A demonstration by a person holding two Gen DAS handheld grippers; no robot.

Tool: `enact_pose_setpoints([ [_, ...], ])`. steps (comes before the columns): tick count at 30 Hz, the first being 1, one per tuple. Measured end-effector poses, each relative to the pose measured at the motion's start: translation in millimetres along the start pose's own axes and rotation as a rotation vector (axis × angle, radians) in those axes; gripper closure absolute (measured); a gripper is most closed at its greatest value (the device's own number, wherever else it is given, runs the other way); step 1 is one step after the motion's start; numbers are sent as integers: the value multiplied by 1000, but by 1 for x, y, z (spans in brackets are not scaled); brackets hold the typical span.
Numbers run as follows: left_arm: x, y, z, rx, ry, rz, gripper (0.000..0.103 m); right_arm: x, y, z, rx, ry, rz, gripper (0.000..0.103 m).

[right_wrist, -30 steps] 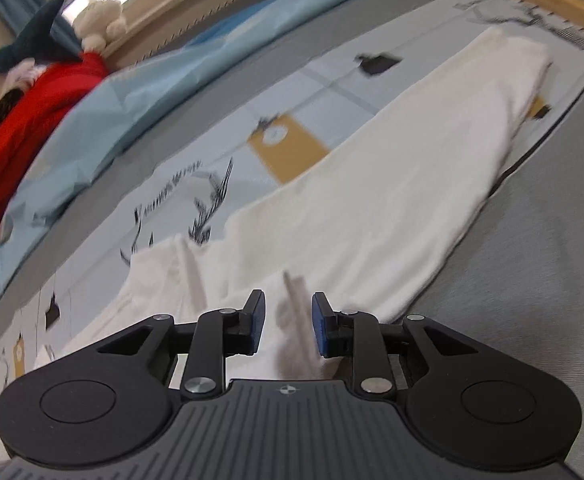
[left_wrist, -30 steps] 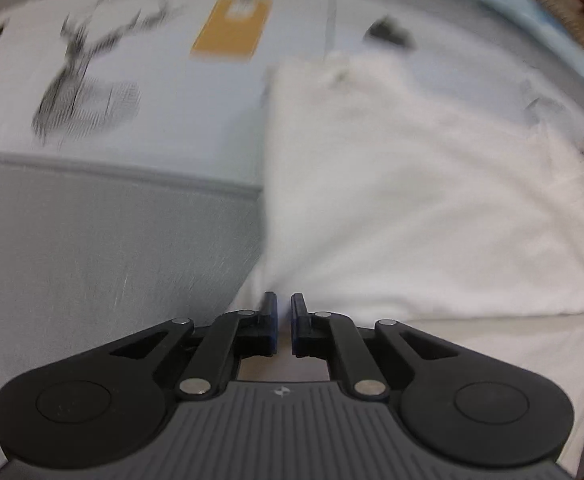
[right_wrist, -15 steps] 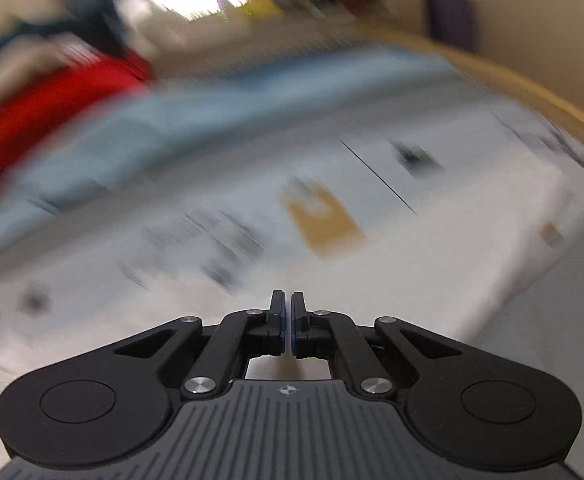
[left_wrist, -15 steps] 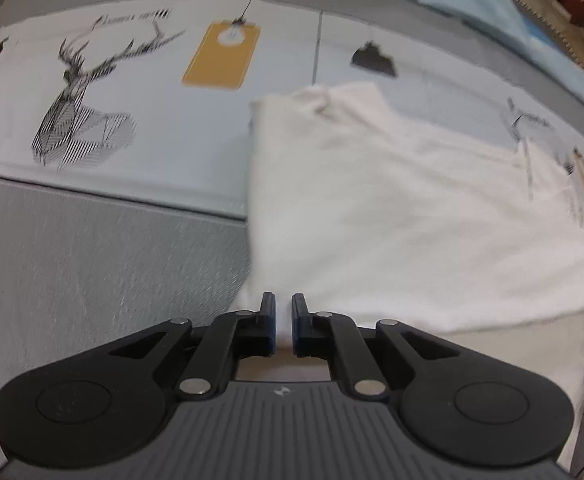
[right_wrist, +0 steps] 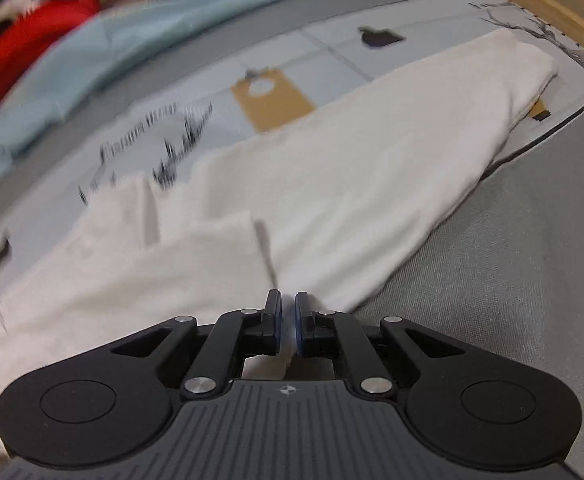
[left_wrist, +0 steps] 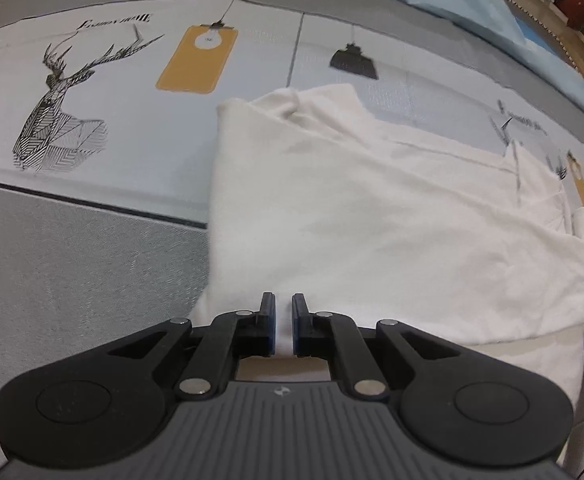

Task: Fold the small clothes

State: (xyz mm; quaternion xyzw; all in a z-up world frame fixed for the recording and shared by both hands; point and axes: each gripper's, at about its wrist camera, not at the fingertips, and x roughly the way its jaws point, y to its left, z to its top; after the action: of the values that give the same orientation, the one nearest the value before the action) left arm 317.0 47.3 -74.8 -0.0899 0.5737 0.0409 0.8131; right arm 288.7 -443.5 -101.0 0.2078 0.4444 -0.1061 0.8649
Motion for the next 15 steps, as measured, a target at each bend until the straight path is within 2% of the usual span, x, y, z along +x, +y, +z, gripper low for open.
enact_pose_setpoints([
  [2, -5, -8, 2, 3, -17, -18, 95, -9, -13, 5, 25, -58, -16, 95],
  [4, -11, -18, 3, 11, -32, -31, 95, -12, -37, 12, 108, -98, -19, 89],
  [6, -15, -28, 3, 26, -44, -46, 95, -14, -70, 20, 225, -147, -24, 88],
  [11, -15, -42, 2, 55, -49, -47, 90, -8, -148, 37, 415, -282, -45, 88],
  [15, -14, -43, 2, 60, -46, -36, 90, 11, -201, 42, 584, -344, -30, 88],
])
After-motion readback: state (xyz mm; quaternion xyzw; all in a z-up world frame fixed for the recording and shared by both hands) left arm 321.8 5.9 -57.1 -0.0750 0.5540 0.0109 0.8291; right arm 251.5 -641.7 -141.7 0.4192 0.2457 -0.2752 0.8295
